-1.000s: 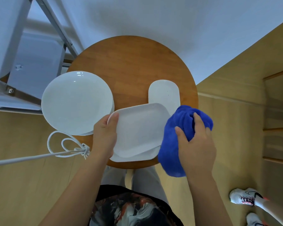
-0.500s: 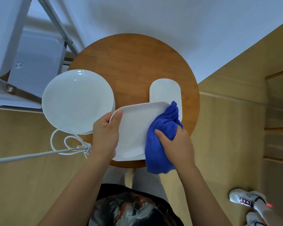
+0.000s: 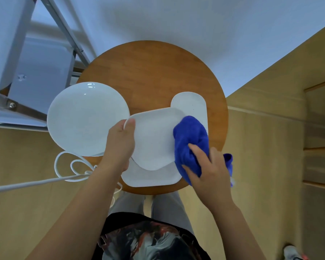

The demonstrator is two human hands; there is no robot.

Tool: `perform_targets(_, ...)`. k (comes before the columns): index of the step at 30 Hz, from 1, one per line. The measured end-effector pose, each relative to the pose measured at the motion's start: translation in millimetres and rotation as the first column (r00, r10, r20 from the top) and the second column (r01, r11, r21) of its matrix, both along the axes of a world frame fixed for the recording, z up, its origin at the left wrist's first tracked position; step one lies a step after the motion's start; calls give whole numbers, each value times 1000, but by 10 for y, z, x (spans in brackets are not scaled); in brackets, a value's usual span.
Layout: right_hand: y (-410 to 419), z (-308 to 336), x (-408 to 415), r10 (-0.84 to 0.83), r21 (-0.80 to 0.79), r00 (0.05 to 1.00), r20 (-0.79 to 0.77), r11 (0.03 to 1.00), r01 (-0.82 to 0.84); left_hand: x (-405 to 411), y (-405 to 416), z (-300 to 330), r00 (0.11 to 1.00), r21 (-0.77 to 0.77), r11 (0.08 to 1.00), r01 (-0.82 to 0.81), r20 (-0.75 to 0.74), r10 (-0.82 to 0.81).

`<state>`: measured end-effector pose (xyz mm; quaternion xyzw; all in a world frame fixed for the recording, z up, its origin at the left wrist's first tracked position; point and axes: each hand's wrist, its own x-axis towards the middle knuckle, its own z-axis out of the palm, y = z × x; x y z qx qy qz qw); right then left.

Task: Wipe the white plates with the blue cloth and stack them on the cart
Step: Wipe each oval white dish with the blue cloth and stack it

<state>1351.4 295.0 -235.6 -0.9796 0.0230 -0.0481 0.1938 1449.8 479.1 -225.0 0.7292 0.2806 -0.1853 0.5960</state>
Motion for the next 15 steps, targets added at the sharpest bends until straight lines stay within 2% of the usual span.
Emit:
perform_targets(2,30,-39,-17,117,-47,993,-27,992,-119,34,-28,31,993,31,993,116,6,-116)
perform_targets(4,86,-87,-33,185,-99,975,-124,975,-197,26,-66,35,981,9,982,188,-41,-188)
perform_targets(7,229,-124,2,159,-183,958,-238,961,-205,-41,-155,19,970,-27,979,201,-131,-203)
perform_targets(10,252,-140,50,126,-185,980,-151,971,-153,-61,-248,39,961,-35,984,177,-210,-181)
perform_targets(11,225,-125,59,132,-129,981,-142,980,-150,-48,-266,66,958,-65,984,168,-226,-179)
perform_targets(13,140,-44,87,98,120,973,-209,990,-74,-14,-280,124,949,-175,961,212,-197,-245)
perform_targets(14,88,14,107,43,286,956,-290,957,44,3,-278,146,941,-209,939,272,-148,-305)
perform_targets(15,32,63,121,-6,447,931,-365,876,180,10,-270,154,928,-201,918,342,-84,-364)
